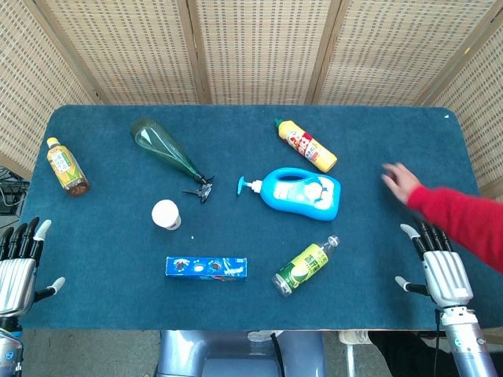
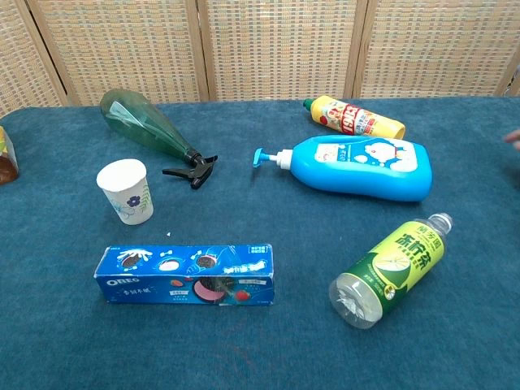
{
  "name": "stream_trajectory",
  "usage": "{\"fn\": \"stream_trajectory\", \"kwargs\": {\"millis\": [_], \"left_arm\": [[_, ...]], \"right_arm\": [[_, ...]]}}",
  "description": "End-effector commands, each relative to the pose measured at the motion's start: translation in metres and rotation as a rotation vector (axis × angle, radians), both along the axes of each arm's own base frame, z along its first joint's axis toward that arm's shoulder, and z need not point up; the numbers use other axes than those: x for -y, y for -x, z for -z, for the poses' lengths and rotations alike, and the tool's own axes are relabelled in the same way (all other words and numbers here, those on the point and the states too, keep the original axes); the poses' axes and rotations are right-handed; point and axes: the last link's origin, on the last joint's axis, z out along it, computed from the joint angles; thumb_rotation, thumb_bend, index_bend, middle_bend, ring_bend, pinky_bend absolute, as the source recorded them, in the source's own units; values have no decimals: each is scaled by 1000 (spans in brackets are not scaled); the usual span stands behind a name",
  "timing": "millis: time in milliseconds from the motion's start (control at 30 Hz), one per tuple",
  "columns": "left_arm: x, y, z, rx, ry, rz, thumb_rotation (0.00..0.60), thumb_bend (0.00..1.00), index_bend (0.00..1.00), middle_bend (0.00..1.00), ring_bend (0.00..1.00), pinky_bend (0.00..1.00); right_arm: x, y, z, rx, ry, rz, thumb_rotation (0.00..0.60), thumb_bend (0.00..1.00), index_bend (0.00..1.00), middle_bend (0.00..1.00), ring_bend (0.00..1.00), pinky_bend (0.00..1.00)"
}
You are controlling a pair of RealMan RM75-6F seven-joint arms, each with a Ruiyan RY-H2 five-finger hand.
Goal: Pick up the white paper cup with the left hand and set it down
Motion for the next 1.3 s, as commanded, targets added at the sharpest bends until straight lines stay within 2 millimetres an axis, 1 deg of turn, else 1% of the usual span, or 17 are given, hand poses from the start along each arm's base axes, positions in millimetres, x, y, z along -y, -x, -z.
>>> {"fn": "stream_trajectory", "kwargs": {"millis": [33,567,800,867,900,1000,1067,1133,1167,1200,1233,1300], "left_arm": [[0,0,0,0,1,-1,600,111,0,0,0,0],[-2,0,2,8,15,-2,600,113,0,0,0,0],[-14,-6,6,21,43,1,600,125,0,0,0,0],[-23,-8,7,3,51,2,600,125,0,0,0,0],[-33,-12,8,-5,60,8,600,125,0,0,0,0],[-48,-21,10,7,78,12,600,126,3,0,0,0],[-58,-28,10,13,89,25,600,126,39,0,0,0],[-70,-34,11,23,90,34,600,126,98,0,0,0],[-79,-39,13,31,98,36,600,126,108,0,0,0],[-95,-48,18,49,127,45,600,126,114,0,0,0],[-105,-53,21,53,146,42,600,126,118,0,0,0],[-119,-61,26,50,177,35,600,126,140,0,0,0]], "right_arm": [[0,0,0,1,1,0,600,86,0,0,0,0],[1,-1,-2,5,7,3,600,87,0,0,0,0],[2,3,-2,2,5,20,600,87,0,0,0,0],[2,3,-1,0,-2,25,600,88,0,0,0,0],[1,3,0,-2,-6,23,600,88,0,0,0,0],[1,1,-1,-1,-4,19,600,87,0,0,0,0],[1,2,0,-1,-5,20,600,87,0,0,0,0],[1,3,0,-1,-12,23,600,87,0,0,0,0],[1,3,0,1,-14,26,600,87,0,0,0,0],[2,3,-1,6,-14,28,600,87,0,0,0,0],[2,3,-1,9,-14,29,600,87,0,0,0,0],[2,3,-1,11,-16,28,600,87,0,0,0,0]]}}
